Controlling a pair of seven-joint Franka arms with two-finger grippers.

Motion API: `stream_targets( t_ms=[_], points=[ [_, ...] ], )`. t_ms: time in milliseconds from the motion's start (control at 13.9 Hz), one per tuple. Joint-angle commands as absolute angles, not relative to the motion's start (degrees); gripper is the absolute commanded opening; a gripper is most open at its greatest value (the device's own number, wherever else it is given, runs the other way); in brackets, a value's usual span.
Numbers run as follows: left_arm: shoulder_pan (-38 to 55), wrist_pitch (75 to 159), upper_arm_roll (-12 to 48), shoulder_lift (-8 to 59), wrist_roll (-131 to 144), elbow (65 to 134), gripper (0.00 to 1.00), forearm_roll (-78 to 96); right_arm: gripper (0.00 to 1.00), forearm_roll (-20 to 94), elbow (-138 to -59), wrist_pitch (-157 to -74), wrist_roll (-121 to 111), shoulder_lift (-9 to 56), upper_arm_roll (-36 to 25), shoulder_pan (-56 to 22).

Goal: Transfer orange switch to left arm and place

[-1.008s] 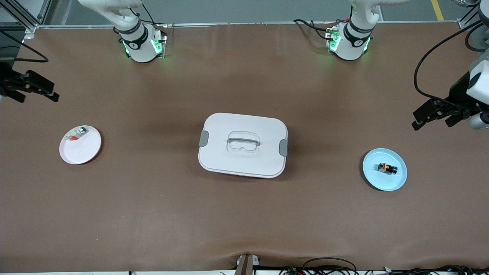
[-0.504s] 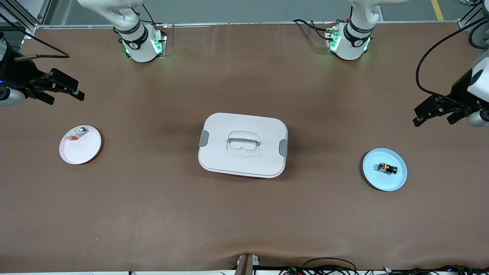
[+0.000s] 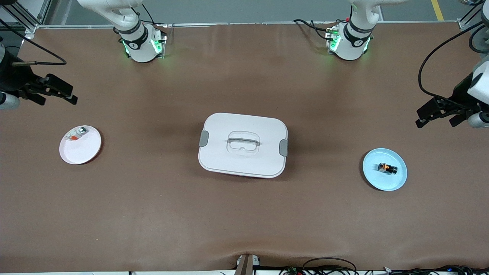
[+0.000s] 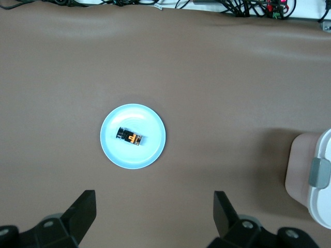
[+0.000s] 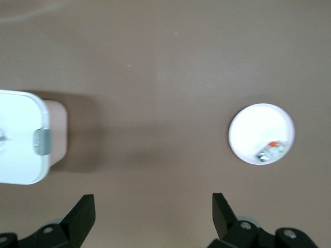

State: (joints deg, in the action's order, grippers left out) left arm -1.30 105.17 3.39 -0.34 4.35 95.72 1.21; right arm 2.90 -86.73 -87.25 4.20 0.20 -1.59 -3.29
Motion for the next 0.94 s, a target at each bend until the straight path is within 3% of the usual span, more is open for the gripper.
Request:
stream_targets(
  t_ms=[0, 864],
  points=[
    [-1.7, 106.0, 3.6, -2.9, 3.2, 98.3, 1.00, 1.4, 1.00, 1.1, -85.8, -85.7, 4.8, 0.1, -1.6, -2.2],
    [-1.2, 103.8, 3.7, -2.5, 4.0, 96.9, 1.00, 1.4, 1.00, -2.3, -85.1, -82.9, 6.1, 0.1, -1.6, -1.8]
  ],
)
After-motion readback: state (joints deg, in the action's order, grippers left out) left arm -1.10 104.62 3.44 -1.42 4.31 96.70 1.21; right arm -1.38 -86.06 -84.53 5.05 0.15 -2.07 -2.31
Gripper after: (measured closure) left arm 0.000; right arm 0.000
